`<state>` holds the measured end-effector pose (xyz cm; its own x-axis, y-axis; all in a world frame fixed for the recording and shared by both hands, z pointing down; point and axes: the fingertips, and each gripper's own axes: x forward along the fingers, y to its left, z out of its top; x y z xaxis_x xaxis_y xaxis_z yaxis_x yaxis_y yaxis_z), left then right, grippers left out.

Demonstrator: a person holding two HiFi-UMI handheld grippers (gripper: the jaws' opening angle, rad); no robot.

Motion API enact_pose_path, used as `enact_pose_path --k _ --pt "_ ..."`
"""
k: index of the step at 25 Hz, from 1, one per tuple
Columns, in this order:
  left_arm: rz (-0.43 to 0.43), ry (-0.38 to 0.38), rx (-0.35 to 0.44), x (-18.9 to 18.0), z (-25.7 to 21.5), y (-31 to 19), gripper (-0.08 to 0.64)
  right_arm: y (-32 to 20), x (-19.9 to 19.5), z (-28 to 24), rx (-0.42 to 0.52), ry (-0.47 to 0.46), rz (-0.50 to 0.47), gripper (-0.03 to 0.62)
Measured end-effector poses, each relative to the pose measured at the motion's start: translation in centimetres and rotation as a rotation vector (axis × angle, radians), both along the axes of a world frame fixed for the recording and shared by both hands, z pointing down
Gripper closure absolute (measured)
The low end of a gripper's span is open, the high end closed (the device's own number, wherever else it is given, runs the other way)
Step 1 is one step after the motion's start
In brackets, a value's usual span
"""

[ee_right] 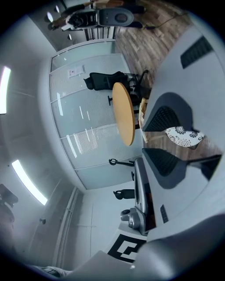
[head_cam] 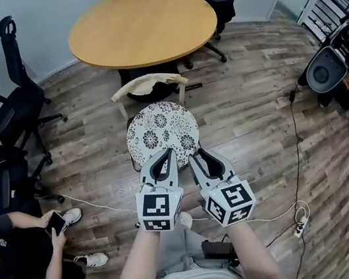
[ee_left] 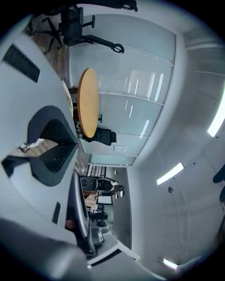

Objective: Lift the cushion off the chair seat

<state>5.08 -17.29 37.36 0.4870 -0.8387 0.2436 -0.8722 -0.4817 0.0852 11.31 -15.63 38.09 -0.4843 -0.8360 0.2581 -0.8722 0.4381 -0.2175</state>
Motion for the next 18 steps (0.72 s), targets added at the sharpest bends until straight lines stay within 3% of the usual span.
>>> enact_pose_path --k 8,18 --pt "0.052 -0.041 -0.037 1.5 4.3 -5.0 0.557 -5.2 1.9 4.3 -0.056 0.039 0.016 0.456" --pt "0.075 -0.028 -0.109 2.3 11.7 -13.7 0.557 -13.7 3.1 13.5 -0.171 0.083 0.060 0.456"
